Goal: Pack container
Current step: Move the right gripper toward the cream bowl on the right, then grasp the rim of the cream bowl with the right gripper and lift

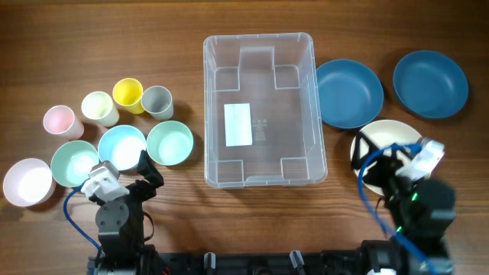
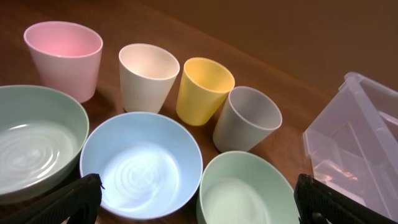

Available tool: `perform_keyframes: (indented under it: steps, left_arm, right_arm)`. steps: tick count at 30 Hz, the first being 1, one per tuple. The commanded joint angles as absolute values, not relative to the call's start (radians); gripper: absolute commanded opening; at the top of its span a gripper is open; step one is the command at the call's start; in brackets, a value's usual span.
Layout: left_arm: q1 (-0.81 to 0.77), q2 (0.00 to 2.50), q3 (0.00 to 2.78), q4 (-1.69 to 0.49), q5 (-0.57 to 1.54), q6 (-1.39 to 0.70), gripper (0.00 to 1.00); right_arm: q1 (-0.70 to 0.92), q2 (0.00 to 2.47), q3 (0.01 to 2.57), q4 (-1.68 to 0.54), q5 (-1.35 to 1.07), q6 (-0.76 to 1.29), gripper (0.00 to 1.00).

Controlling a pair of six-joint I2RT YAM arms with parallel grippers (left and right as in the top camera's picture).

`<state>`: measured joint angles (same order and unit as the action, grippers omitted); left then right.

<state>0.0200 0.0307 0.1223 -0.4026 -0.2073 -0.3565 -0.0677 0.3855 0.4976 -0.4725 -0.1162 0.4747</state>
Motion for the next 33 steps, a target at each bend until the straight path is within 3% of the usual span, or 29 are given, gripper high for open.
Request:
perform_keyframes:
  steps: [1,7,12,22,29,33]
  left_arm:
    - [0.024,0.02,0.12,-0.399,-0.191,-0.348,1.0]
    - [0.024,0.02,0.12,-0.399,-0.191,-0.348,1.0]
    - [0.024,0.02,0.12,-0.399,-0.191,-0.348,1.0]
    - [0.024,0.02,0.12,-0.4,-0.191,-0.348,1.0]
    - [0.024,0.02,0.12,-0.4,-0.191,-0.348,1.0]
    - [0.024,0.02,0.12,-0.399,-0.191,-0.348,1.0]
  right_arm:
    - [-0.068,0.639,0.751,-0.552,-0.019,0.474,1.0]
    - [-0.121,0.911,1.03,-0.738,-0.015,0.478,1.0]
    - [-0.271,1.016,1.051,-0.869,0.049,0.51,1.0]
    - [-0.557,1.111,0.808,-0.916,0.104,0.659,1.0]
    - [-0.629,1.111,0.615,-0.778,0.035,0.661,0.99]
    - [-0.629,1.111,0.55,-0.724,0.031,0.662,0.91]
